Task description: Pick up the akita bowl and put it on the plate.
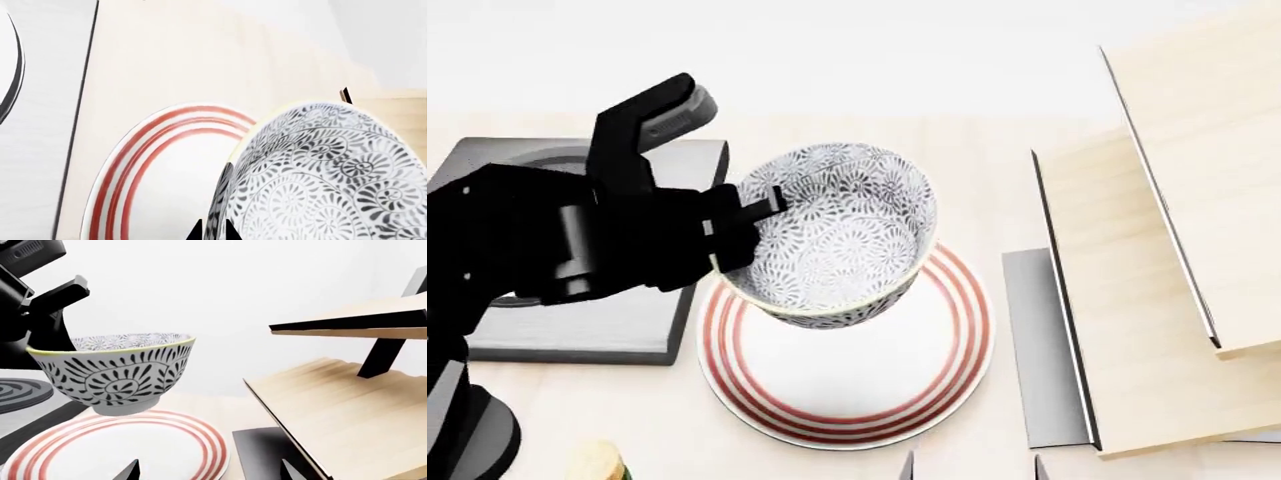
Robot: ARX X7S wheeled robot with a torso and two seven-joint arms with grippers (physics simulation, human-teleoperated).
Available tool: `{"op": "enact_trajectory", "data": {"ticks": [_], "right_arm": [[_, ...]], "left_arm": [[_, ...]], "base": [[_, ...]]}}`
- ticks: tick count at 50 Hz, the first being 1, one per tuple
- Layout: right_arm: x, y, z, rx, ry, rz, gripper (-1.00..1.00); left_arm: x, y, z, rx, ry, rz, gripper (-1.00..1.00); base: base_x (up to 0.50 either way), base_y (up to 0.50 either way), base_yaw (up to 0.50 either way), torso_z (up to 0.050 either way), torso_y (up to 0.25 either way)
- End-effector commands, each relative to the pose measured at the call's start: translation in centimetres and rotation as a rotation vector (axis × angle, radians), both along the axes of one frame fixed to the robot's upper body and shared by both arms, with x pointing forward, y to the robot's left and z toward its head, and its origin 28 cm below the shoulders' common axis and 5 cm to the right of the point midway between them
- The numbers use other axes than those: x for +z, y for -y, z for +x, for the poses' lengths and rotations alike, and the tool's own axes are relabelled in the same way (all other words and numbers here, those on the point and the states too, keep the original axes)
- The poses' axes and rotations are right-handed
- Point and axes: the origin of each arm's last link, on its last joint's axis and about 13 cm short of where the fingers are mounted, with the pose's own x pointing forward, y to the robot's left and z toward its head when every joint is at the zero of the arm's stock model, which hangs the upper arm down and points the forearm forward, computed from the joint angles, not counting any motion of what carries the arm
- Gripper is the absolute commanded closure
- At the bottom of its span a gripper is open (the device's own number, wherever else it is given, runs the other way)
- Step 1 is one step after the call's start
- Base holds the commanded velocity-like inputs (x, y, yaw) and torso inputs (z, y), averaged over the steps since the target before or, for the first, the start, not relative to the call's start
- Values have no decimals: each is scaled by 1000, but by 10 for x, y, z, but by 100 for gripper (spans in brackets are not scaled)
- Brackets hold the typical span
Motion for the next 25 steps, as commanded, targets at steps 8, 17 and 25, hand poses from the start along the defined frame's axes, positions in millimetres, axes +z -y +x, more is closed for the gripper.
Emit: {"op": "enact_trajectory", "data": {"ticks": [8, 17, 25], "right_arm": [[-2, 0, 0, 4, -5, 2, -100], [-2, 0, -1, 5, -8, 4, -100], [-3, 0, -1, 8, -8, 5, -100]], "left_arm": [[-15, 0, 1, 83, -8, -12, 100], [-17, 5, 0, 42, -2, -55, 100], [-18, 9, -1, 19, 12, -41, 100]], "base": [[0, 0, 0, 0, 0], [0, 0, 0, 1, -61], [0, 0, 0, 0, 0]]}}
